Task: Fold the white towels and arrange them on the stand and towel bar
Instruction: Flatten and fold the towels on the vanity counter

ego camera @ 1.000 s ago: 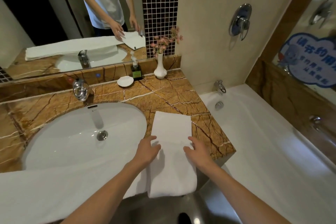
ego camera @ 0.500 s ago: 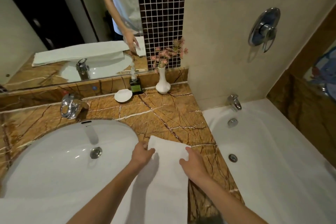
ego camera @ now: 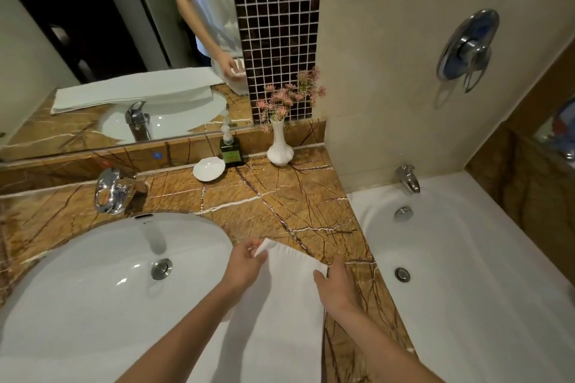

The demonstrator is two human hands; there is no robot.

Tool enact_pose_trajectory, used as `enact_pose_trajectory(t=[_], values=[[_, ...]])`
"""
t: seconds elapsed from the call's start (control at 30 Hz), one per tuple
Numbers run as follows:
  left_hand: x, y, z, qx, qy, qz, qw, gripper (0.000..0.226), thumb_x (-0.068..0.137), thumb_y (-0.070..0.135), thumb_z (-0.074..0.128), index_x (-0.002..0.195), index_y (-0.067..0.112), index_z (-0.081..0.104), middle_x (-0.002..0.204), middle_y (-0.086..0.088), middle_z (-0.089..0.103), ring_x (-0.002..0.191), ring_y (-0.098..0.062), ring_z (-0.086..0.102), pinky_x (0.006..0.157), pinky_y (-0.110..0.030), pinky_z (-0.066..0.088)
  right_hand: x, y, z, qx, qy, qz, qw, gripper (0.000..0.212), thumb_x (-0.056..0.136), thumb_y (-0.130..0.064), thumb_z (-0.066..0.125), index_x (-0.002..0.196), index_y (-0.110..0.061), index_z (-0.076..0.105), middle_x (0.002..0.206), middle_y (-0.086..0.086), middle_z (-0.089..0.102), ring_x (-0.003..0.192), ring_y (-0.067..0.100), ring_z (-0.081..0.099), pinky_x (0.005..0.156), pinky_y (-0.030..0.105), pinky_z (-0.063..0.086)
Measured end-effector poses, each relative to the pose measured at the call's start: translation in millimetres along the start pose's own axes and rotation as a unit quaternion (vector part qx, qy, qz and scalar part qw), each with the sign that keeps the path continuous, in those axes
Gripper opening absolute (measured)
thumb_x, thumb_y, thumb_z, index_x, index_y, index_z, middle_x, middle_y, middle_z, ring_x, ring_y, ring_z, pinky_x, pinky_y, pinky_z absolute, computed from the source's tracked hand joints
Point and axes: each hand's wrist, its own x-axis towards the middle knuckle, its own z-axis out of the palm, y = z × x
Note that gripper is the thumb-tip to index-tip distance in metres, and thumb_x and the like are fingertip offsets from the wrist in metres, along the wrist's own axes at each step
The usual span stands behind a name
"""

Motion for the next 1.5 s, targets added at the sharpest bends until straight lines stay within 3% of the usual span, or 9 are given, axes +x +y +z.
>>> enact_pose_trajectory(t=[0.17,0.3,0.4,0.63,0.8,0.97,1.13,1.33,1.5], values=[[-10,17,-21,-0.053,-0.05,0.026,0.997,0.018,0.091,0.004,0.057,0.083,0.02,0.062,0.065,0.003,0.062,0.056,-0.013,0.053,0.051,-0.023,0.039,7,-19,-5,0.126,-0.058,0.035,0.99,0.054,0.094,-0.036,0.052,0.14,-0.014,0.035,0.135,0.008,0.051,0.12,0.03,0.052,0.099,0.048,0.045],[-16,30,-36,-0.062,-0.067,0.037,0.995,0.019,0.091,0.005,0.057,0.082,0.021,0.061,0.071,0.0,0.06,0.066,-0.018,0.051,0.059,-0.028,0.038,3,-40,-12,0.34,-0.105,0.105,0.929,0.042,0.094,-0.024,0.058,0.13,-0.005,0.048,0.111,0.009,0.063,0.098,0.025,0.061,0.081,0.037,0.05],[-22,39,-45,-0.071,-0.076,0.053,0.993,0.017,0.09,0.005,0.057,0.082,0.019,0.062,0.072,-0.001,0.059,0.068,-0.018,0.051,0.061,-0.029,0.038,-8,-48,-25,0.415,-0.109,0.094,0.898,0.039,0.089,-0.013,0.065,0.123,0.002,0.052,0.113,0.017,0.066,0.101,0.028,0.064,0.079,0.035,0.052],[-43,51,-56,-0.103,-0.048,0.08,0.99,0.015,0.091,0.005,0.057,0.094,0.018,0.062,0.087,-0.006,0.07,0.073,-0.02,0.065,0.06,-0.031,0.05,-49,-61,-55,0.274,0.001,-0.07,0.959,0.013,0.084,-0.015,0.071,0.087,-0.01,0.061,0.085,0.005,0.064,0.072,0.015,0.056,0.059,0.02,0.045],[-73,58,-66,-0.002,-0.001,0.252,0.968,0.036,0.092,0.007,0.055,0.118,0.031,0.053,0.112,0.013,0.06,0.095,-0.007,0.062,0.081,-0.027,0.054,-80,-70,-72,0.246,0.035,-0.19,0.95,0.026,0.079,-0.008,0.073,0.093,-0.024,0.06,0.097,-0.002,0.064,0.093,0.018,0.059,0.082,0.037,0.05],[-97,75,-80,0.111,-0.026,0.326,0.939,0.033,0.091,0.015,0.06,0.099,0.047,0.057,0.106,0.024,0.06,0.091,0.008,0.06,0.075,-0.012,0.049,-102,-71,-92,0.212,0.046,-0.265,0.939,0.028,0.078,-0.007,0.074,0.096,-0.026,0.066,0.099,-0.012,0.066,0.1,0.012,0.059,0.083,0.02,0.044],[-126,82,-88,0.164,0.012,0.339,0.926,0.028,0.084,0.02,0.071,0.081,0.044,0.057,0.085,0.017,0.061,0.078,0.003,0.059,0.067,-0.014,0.045,-123,-64,-108,0.158,0.033,-0.314,0.936,0.023,0.079,-0.012,0.075,0.095,-0.026,0.066,0.107,-0.005,0.062,0.109,0.009,0.055,0.093,0.025,0.044],[-156,77,-91,0.151,0.045,0.375,0.914,0.023,0.081,0.019,0.074,0.085,0.039,0.066,0.085,0.016,0.068,0.083,-0.006,0.061,0.072,-0.023,0.049,-137,-51,-113,0.126,0.004,-0.287,0.95,0.023,0.076,-0.024,0.077,0.091,-0.036,0.063,0.107,-0.011,0.059,0.1,0.001,0.054,0.082,0.022,0.047],[-168,82,-90,0.115,0.065,0.403,0.905,0.03,0.081,0.007,0.073,0.084,0.037,0.069,0.085,0.018,0.07,0.086,-0.001,0.063,0.075,-0.015,0.049,-145,-58,-127,0.103,-0.005,-0.282,0.954,0.023,0.072,-0.024,0.079,0.085,-0.035,0.063,0.104,-0.008,0.062,0.096,0.005,0.058,0.08,0.019,0.046]])
